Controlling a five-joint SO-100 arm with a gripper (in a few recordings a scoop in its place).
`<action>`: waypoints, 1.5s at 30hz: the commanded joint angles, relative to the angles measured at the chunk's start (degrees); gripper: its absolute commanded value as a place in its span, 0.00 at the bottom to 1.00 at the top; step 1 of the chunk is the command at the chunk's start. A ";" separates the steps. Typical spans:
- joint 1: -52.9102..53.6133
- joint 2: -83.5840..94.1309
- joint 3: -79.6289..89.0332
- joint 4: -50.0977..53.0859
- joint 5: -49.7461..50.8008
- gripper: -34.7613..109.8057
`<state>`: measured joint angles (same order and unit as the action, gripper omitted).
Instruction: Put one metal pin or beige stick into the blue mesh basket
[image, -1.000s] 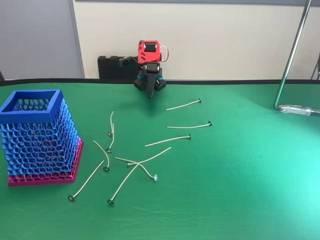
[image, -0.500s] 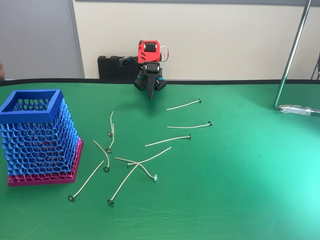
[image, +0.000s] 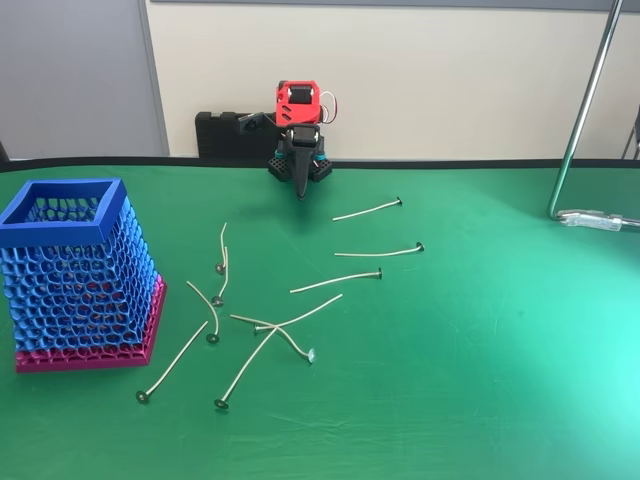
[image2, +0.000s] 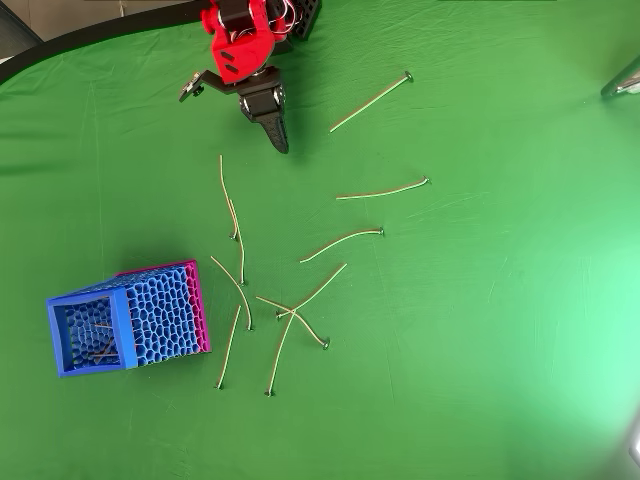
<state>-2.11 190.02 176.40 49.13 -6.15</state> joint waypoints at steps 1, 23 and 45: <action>-0.35 0.44 0.26 0.44 0.18 0.25; -2.55 -14.50 -9.49 -4.48 -2.81 0.24; 1.58 -47.90 -46.67 12.39 4.39 0.24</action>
<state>-1.93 145.28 136.76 61.00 -2.20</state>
